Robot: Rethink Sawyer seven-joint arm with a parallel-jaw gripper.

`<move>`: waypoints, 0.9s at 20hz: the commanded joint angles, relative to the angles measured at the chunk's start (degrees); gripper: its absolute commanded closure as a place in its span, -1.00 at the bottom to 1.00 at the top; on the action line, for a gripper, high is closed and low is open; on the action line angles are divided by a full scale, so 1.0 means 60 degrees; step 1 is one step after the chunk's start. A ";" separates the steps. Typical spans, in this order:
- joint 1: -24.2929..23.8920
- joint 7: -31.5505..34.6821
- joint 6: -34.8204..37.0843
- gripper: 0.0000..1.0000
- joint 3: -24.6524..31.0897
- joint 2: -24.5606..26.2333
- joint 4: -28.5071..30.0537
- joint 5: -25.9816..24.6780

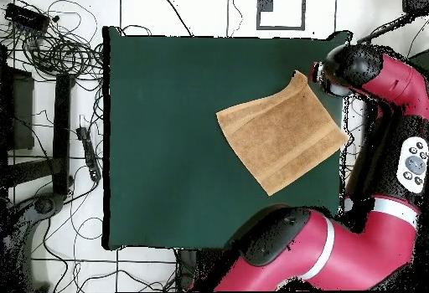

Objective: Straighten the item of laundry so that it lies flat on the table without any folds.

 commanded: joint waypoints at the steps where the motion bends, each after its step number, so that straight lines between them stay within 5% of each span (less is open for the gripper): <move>1: 0.0232 -0.1217 -0.0722 -1.00 0.0875 0.0211 0.2482 -0.0372; 18: 0.0174 -0.0976 -0.0878 -1.00 0.0747 -0.0719 0.3871 -0.0466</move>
